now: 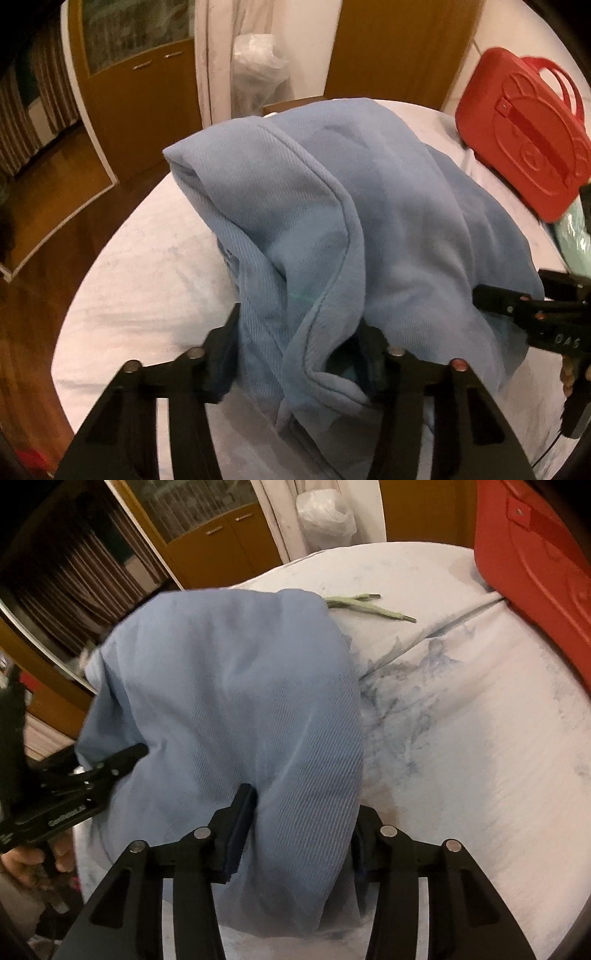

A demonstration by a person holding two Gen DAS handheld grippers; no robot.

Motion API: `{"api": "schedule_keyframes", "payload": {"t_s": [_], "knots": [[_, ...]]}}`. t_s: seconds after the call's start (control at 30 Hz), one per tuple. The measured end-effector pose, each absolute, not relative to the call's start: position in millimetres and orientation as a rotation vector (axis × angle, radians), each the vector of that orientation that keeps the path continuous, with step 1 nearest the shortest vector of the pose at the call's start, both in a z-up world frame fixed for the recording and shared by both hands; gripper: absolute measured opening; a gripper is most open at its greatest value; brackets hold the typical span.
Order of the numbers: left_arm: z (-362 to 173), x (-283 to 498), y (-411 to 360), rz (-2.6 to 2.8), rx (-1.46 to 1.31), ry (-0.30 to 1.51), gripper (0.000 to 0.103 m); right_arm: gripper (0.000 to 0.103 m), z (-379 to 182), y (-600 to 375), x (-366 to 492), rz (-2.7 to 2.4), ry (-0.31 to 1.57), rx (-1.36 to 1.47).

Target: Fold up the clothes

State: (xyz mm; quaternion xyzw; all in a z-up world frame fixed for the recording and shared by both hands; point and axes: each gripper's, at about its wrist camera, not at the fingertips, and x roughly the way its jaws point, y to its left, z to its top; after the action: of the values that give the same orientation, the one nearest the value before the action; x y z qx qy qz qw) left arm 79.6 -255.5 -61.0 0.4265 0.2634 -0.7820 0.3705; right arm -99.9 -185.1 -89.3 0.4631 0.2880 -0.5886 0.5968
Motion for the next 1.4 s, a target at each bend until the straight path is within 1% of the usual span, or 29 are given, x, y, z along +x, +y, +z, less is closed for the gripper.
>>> {"api": "schedule_keyframes", "payload": {"t_s": [0.03, 0.07, 0.1, 0.17, 0.27, 0.57, 0.6, 0.67, 0.7, 0.73, 0.77, 0.8, 0.83, 0.87, 0.9, 0.93, 0.97, 1.0, 1.03, 1.1, 1.13, 1.17, 1.27, 1.4], "knots": [[-61.5, 79.9, -256.2, -2.013, 1.094, 0.677, 0.047, 0.045, -88.7, -184.7, -93.8, -1.378, 0.709, 1.056], [-62.2, 80.4, -257.3, -2.019, 1.093, 0.681, 0.048, 0.036, -87.9, -182.3, -86.8, -1.376, 0.742, 1.032], [-63.1, 81.6, -259.9, -2.023, 1.089, 0.700, 0.049, 0.034, -87.9, -182.3, -83.2, -1.375, 0.762, 1.007], [-64.1, 84.0, -264.8, -2.030, 1.074, 0.731, 0.052, 0.035, -89.7, -182.6, -82.4, -1.364, 0.771, 0.984], [-65.2, 82.1, -265.4, -2.035, 1.068, 0.701, 0.056, 0.034, -92.1, -184.8, -92.4, -1.337, 0.736, 1.006], [-65.3, 84.7, -268.7, -2.037, 1.048, 0.706, 0.057, 0.035, -96.3, -183.1, -97.2, -1.374, 0.693, 1.017], [-64.8, 84.8, -268.3, -2.032, 1.047, 0.708, 0.055, 0.036, -94.3, -180.5, -93.3, -1.379, 0.700, 1.010], [-62.5, 84.6, -266.0, -2.027, 1.048, 0.714, 0.043, 0.034, -93.0, -186.7, -78.5, -1.401, 0.751, 0.974], [-61.3, 84.4, -263.6, -2.026, 1.044, 0.707, 0.039, 0.031, -91.6, -187.0, -71.4, -1.413, 0.776, 0.957], [-59.3, 84.2, -260.9, -2.032, 1.037, 0.691, 0.028, 0.028, -89.6, -185.0, -67.6, -1.411, 0.794, 0.939], [-57.3, 84.2, -258.1, -2.037, 1.032, 0.674, 0.019, 0.018, -87.7, -183.1, -63.9, -1.409, 0.812, 0.920], [-55.9, 85.6, -256.1, -2.046, 1.033, 0.658, 0.017, 0.017, -85.9, -181.3, -59.9, -1.405, 0.829, 0.904], [-57.2, 88.3, -257.1, -2.055, 1.030, 0.676, 0.016, 0.017, -85.3, -180.9, -53.3, -1.384, 0.839, 0.903], [-58.8, 91.1, -258.6, -2.062, 1.026, 0.698, 0.018, 0.016, -85.3, -181.8, -46.9, -1.365, 0.843, 0.895], [-62.3, 93.8, -262.8, -2.056, 1.018, 0.740, 0.023, 0.016, -86.6, -173.8, -49.8, -1.361, 0.845, 0.891], [-65.4, 96.7, -267.1, -2.050, 1.006, 0.783, 0.033, 0.016, -89.4, -173.6, -55.5, -1.365, 0.820, 0.915], [-66.5, 99.6, -271.5, -2.047, 0.984, 0.822, 0.034, 0.016, -91.9, -174.9, -64.5, -1.363, 0.768, 0.967], [-66.9, 99.7, -273.8, -2.051, 0.983, 0.817, 0.034, 0.016, -94.5, -175.9, -76.3, -1.356, 0.702, 1.034], [-66.1, 95.7, -271.7, -2.055, 1.000, 0.766, 0.034, 0.016, -96.0, -178.2, -78.4, -1.355, 0.679, 1.048], [-64.8, 94.0, -267.8, -2.064, 1.016, 0.722, 0.028, 0.016, -97.6, -179.7, -79.3, -1.364, 0.660, 1.055], [-60.6, 96.4, -268.3, -2.068, 1.013, 0.737, 0.018, 0.016, -97.0, -176.4, -76.2, -1.373, 0.665, 1.049], [-56.4, 98.7, -268.8, -2.073, 1.010, 0.752, 0.011, 0.016, -96.0, -173.3, -73.5, -1.381, 0.666, 1.046], [-32.4, 106.3, -261.0, -2.106, 1.000, 0.735, 0.010, 0.015, -86.1, -165.8, -83.8, -1.351, 0.546, 1.072], [16.6, 110.3, -233.0, -2.205, 0.959, 0.682, 0.010, 0.015, -46.6, -135.0, -96.6, -1.325, 0.350, 1.062]]}}
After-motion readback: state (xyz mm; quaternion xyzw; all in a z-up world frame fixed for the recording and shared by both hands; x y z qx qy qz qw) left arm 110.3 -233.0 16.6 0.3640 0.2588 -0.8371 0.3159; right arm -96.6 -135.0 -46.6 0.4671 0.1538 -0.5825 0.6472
